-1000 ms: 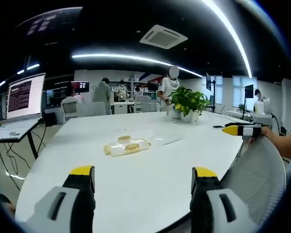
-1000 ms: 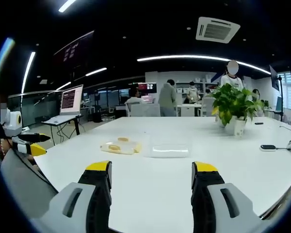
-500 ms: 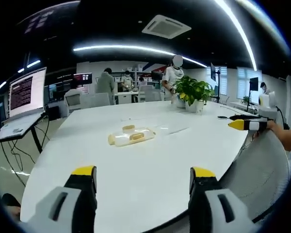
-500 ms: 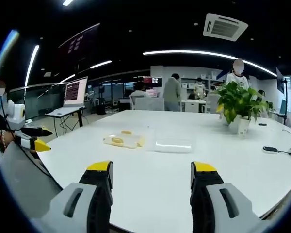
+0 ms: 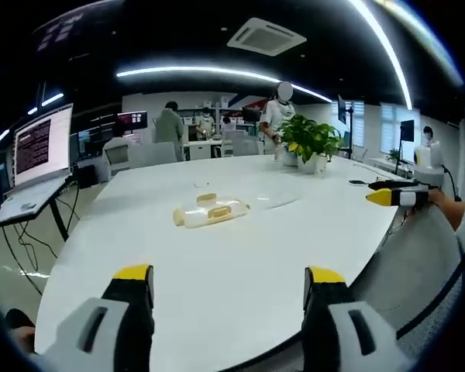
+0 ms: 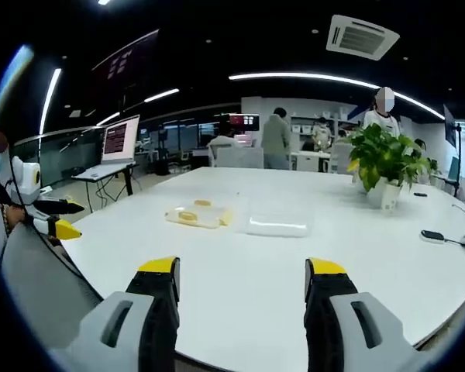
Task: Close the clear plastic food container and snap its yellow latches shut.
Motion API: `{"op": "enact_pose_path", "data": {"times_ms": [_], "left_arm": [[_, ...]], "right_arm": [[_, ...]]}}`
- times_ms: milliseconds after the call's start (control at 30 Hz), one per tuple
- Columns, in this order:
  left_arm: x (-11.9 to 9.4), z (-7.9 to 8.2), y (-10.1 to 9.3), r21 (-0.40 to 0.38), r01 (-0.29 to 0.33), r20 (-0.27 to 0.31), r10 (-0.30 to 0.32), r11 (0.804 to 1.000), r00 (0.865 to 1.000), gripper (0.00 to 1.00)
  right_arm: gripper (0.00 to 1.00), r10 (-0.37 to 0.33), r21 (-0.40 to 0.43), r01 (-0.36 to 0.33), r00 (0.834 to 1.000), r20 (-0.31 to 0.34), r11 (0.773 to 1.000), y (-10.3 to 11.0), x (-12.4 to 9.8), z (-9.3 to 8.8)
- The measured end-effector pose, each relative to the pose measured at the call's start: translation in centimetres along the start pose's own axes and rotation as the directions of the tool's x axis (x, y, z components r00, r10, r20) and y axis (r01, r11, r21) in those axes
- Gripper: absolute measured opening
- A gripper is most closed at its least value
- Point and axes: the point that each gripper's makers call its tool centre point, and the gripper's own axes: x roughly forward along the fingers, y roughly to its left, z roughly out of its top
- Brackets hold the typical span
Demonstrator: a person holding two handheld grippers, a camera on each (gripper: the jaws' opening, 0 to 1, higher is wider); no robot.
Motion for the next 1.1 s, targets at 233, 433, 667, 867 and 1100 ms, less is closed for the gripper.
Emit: {"op": "enact_pose_path", "data": {"times_ms": [233,433,667,867,1100], "left_arm": [[0.1,0.0,0.2,0.000,-0.008,-0.010,0.008,1.000,1.000,0.75],[0.6,-0.4,0.7,0.008,0.008,-0.076,-0.008,1.000,0.997,0.87],[4.2,0.9,3.4,0.117,0.054,-0.114,-0.040,0.992,0.993,0.96],[8.9,1.5,5.2,0.221,0.154,-0.216,-0.105,0.963,0.971,0.85],[15.7,2.7,8.9,0.512,0.325,-0.381,-0.129,0.795,0.916,0.76]], "right_arm": [[0.62,0.004,0.009,-0.003,1.000,-0.026,1.000,-0.1,0.2,-0.4],[0.73,0.138,0.017,-0.138,0.990,-0.039,0.990,1.4,0.7,-0.3],[0.63,0.206,-0.212,-0.232,0.969,-0.138,0.949,0.8,2.8,-0.5],[0.53,0.293,-0.353,-0.364,0.925,-0.241,0.862,1.4,6.6,-0.1],[0.56,0.403,-0.509,-0.506,0.862,-0.307,0.696,2.8,13.4,2.5]]}}
